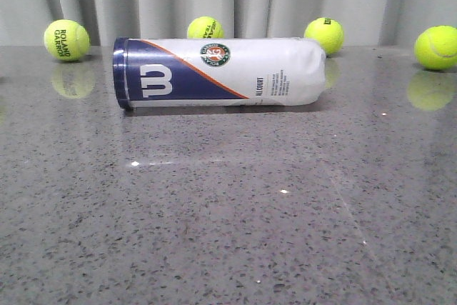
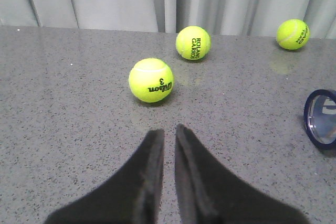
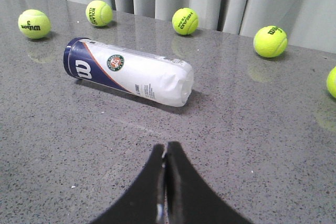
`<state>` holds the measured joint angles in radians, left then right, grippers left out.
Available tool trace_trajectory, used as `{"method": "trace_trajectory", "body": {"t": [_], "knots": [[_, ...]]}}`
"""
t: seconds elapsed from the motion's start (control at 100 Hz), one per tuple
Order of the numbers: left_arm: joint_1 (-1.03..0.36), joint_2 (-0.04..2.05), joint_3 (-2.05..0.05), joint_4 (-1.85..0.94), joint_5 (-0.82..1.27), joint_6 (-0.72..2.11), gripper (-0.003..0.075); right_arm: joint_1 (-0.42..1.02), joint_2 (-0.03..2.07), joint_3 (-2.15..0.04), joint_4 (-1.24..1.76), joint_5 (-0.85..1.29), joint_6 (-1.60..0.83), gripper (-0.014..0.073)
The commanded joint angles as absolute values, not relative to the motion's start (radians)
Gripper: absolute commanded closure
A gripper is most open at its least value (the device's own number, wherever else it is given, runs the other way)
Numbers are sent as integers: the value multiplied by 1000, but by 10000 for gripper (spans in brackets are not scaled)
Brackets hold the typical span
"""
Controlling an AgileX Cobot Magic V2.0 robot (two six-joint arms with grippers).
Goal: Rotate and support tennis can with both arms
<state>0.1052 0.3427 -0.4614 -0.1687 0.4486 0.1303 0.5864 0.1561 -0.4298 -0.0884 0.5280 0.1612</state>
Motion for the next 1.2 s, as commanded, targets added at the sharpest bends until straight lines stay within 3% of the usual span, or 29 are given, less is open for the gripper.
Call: {"method": "trace_trajectory", "body": {"t": [0.0,0.14,0.23,0.41,0.69,1.19], "knots": [[108,391,-512,-189,377,126,461,582,166,-455,-100,443,163,662],[108,429,-513,-213,335,126,153,582,166,-455,-100,443,163,662],[108,445,-513,-249,311,126,72,582,166,-455,-100,443,163,662],[108,492,-519,-339,272,126,104,582,166,-455,-100,443,163,662],[108,700,-648,-507,474,137,143,582,166,-455,-100,443,163,662],[108,1140,-870,-1150,849,715,143,582,166,-455,-100,443,163,662]]}}
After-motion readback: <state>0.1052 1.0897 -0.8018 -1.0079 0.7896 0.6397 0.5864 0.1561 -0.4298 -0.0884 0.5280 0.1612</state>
